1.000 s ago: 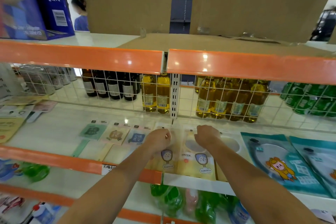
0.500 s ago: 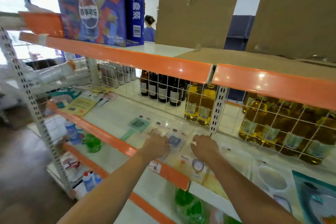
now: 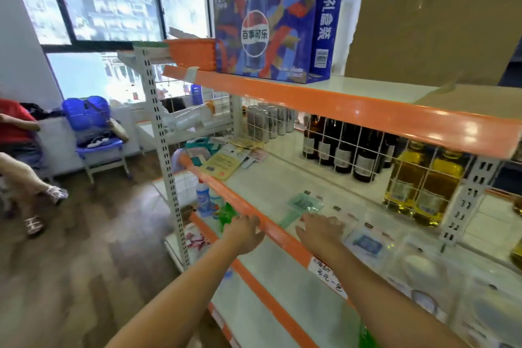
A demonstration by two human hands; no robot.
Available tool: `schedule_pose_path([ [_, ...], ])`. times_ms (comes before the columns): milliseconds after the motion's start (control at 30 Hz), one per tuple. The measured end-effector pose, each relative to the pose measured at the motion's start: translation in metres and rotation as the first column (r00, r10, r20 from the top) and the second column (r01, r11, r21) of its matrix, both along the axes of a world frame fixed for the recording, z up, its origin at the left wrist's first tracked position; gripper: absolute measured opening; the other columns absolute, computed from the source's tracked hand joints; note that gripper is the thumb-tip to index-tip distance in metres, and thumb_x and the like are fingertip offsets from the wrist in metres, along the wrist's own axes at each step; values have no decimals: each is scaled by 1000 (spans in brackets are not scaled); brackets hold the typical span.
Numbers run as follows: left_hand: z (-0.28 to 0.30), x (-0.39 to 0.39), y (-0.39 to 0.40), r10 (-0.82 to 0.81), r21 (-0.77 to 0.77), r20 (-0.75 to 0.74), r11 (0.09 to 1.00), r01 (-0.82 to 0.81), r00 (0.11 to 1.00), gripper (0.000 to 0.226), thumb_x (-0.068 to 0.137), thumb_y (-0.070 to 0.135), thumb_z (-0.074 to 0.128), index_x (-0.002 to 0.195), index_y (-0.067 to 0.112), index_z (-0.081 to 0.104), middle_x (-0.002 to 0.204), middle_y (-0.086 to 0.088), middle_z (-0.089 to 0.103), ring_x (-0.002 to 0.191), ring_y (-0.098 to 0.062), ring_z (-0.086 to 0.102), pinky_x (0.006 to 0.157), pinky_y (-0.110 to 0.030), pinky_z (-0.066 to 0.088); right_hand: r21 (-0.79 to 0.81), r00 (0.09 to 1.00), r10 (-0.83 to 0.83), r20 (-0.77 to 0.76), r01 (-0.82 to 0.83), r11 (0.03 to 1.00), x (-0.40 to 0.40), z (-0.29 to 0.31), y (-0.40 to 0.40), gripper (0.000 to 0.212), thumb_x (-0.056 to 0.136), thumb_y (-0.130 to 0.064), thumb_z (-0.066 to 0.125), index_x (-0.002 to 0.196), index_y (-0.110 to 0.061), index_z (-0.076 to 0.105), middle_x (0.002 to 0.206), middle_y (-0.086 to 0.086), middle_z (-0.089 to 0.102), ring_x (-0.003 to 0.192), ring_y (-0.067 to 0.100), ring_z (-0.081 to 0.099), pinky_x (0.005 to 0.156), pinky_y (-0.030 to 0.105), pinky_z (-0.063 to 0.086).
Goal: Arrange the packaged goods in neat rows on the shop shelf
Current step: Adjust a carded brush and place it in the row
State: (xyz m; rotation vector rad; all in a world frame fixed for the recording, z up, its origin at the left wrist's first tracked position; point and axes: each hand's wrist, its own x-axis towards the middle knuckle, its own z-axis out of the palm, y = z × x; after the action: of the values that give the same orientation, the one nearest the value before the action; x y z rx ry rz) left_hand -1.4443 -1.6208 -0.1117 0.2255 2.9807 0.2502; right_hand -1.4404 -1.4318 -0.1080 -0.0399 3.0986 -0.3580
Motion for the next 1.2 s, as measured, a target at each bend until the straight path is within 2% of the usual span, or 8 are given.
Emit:
schedule_pose_path([
  [100,6,-13,-35,19,-17,-15,1000,-19,1000,48,98,41,40,138,14,42,140,-12,44,125,-32,44,98,-38,38,-58,999,29,-25,-30,998,-20,-1,-39,39,96,-35,42,129,-17,49,131,8,54,121,27,50,98,35,42],
  [267,7,-36,-91,97,25,-30,995,-96,995,45,95,41,43,132,14,47,131,-11,52,118,-32,50,97,-42,44,-39,996,77,-47,-79,996,-48,-5,-97,39,97,-36,40,129,-16,50,130,9,53,122,28,47,97,35,40],
  [433,2,-64,-125,112,76,-35,991,-109,993,45,95,44,43,133,20,48,134,-8,50,121,-29,48,100,-41,43,5,994,100,-36,-100,995,-69,-19,-137,36,98,-33,35,124,-13,50,127,9,53,119,29,47,95,36,39],
  [700,4,-125,-156,131,114,-53,986,-125,990,42,95,37,44,133,19,45,132,-9,50,122,-29,46,100,-42,42,20,987,137,-83,-136,991,-148,-19,-179,34,97,-36,38,119,-16,54,122,7,57,114,26,51,90,36,43],
  [867,2,-180,-170,153,104,-32,983,-149,988,42,96,37,46,135,18,44,134,-9,49,121,-27,46,100,-39,42,-14,986,149,-80,-151,988,-206,-18,-190,37,97,-35,40,128,-18,49,129,5,52,122,24,46,96,35,40],
  [1000,6,-226,-173,179,107,-49,979,-173,983,43,98,38,44,135,17,43,134,-9,48,121,-27,46,98,-39,43,-58,986,131,-103,-138,989,-256,-9,-196,35,95,-33,42,122,-14,54,125,7,56,116,26,51,93,36,45],
  [1200,-4,-276,-179,184,84,-69,980,-178,981,42,97,40,40,132,17,45,130,-10,49,119,-29,46,94,-41,44,-32,984,162,-80,-165,986,-306,-13,-209,35,97,-31,40,122,-9,50,125,12,52,116,28,49,92,36,43],
])
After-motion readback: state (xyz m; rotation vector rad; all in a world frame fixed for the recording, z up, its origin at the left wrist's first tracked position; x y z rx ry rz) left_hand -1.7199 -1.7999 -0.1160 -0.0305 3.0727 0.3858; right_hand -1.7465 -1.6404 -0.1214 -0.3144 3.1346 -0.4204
